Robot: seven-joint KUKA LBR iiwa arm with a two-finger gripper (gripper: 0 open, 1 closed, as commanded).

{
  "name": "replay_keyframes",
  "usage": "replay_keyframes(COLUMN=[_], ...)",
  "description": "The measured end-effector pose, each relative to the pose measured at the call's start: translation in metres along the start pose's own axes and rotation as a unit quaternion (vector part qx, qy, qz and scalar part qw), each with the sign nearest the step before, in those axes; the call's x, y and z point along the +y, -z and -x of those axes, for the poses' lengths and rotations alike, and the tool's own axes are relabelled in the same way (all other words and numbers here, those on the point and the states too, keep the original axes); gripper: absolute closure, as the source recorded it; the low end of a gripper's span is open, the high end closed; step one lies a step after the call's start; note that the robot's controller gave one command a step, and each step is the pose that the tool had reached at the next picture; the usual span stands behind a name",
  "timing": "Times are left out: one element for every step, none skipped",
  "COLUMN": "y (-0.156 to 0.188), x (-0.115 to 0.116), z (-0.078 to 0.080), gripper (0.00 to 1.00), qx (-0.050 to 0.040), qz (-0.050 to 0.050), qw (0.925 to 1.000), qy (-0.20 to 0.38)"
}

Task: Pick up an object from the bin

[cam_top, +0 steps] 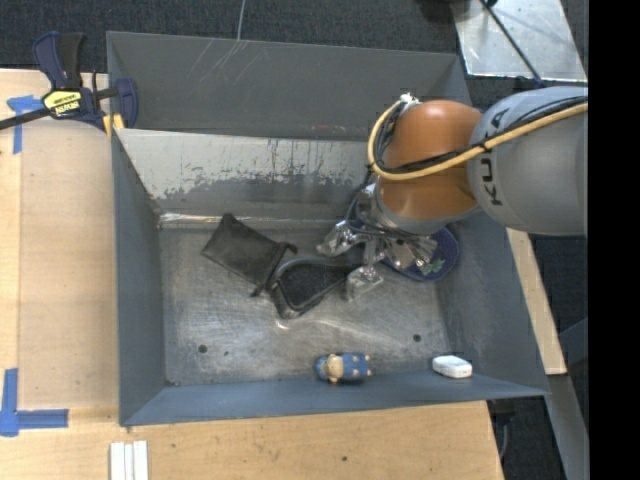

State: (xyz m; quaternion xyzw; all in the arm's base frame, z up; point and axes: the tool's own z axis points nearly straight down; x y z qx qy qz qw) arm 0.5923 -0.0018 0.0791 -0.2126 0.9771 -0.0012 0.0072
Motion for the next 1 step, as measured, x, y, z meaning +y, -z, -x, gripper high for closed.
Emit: replay_keyframes(y=[0.139], x=[0.0289], z=[0.0092], gripper=[1.0], qx=[0.0042], qz=[0.002], qw=[1.0], qy=[0.008])
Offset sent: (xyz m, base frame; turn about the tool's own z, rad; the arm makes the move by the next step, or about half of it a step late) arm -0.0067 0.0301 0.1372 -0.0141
